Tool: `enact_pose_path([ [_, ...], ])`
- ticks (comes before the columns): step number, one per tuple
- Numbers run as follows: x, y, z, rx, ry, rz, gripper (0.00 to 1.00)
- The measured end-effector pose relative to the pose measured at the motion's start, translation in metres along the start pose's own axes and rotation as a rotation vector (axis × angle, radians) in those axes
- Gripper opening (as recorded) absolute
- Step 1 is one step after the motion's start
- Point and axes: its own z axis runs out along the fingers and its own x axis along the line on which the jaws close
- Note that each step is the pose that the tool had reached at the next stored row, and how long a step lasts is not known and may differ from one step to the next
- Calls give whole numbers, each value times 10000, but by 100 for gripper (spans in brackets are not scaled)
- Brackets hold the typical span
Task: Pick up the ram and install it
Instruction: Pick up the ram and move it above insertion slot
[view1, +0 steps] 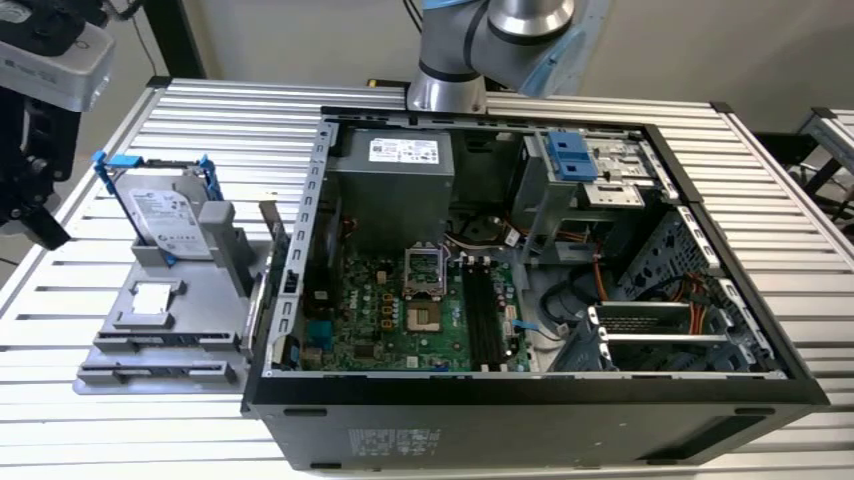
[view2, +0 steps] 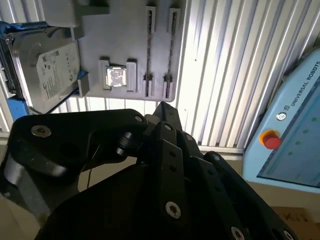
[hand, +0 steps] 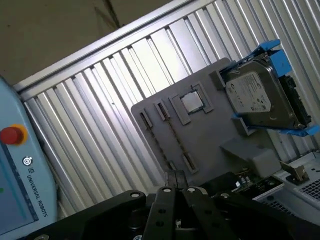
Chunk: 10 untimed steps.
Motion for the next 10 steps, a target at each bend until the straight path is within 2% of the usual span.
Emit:
enact_pose_path([
  [9,0,0,0,44,6,-1644,0],
  [10,0,0,0,53,9,-2010,0],
])
